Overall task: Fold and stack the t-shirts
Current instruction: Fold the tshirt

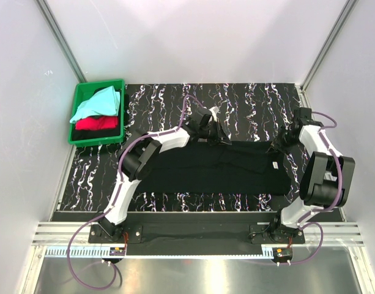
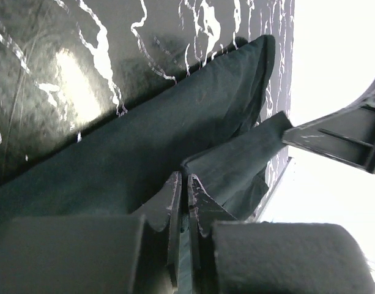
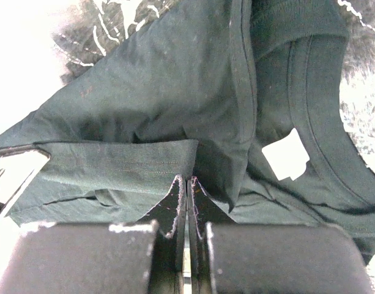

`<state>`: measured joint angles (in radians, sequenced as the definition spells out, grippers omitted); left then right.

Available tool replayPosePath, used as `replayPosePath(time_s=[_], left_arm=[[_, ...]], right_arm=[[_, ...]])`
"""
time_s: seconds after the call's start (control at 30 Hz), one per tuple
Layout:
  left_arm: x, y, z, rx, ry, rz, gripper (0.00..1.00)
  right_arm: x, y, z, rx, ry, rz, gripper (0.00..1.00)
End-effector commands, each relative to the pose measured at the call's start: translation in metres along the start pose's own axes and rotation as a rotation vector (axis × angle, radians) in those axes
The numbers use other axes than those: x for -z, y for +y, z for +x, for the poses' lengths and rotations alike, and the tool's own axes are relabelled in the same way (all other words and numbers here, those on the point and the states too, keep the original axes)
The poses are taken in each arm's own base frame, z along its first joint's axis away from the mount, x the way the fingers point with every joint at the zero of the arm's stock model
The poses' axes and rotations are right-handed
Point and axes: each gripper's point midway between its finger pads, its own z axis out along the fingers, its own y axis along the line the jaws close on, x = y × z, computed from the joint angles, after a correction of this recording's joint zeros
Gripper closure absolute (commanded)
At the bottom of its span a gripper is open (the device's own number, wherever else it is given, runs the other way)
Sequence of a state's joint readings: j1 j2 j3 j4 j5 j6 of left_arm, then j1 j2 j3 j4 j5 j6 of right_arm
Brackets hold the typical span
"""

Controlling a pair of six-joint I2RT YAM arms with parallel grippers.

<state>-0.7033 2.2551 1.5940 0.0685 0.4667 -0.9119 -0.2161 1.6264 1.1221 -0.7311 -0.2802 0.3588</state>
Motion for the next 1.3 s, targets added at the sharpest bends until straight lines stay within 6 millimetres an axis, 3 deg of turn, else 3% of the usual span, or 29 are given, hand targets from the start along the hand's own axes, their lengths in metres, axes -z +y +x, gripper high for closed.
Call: replayPosePath(time_s=[0.0, 0.3, 0.57, 0.97, 1.17, 1.27], left_arm=[[0.023, -0.043, -0.021, -0.039, -0.068, 0.091, 0.93], [0.013, -0.045, -0.033, -0.041, -0.094, 0.118, 0.93], [0.028, -0.056, -0.033, -0.049, -0.115, 0.150, 0.91], [0.054, -0.044, 0.015, -0.058, -0.032, 0.099, 0.91], [0.062, -0.049, 0.045, -0.080, 0.002, 0.100, 0.91], [0.059, -0.051, 0.057, -0.090, 0.018, 0.101, 0.91]], right_arm=[[0.012, -0.003, 0.006, -0.006, -0.020, 0.013, 1.00], [0.000, -0.014, 0.005, -0.014, -0.010, 0.063, 1.00], [0.016, -0.009, 0.011, 0.007, -0.055, 0.025, 1.00], [0.017, -0.012, 0.073, -0.136, 0.094, -0.024, 0.98], [0.024, -0.017, 0.091, -0.149, 0.095, -0.020, 0.98], [0.026, -0.019, 0.090, -0.145, 0.075, -0.014, 0.98]])
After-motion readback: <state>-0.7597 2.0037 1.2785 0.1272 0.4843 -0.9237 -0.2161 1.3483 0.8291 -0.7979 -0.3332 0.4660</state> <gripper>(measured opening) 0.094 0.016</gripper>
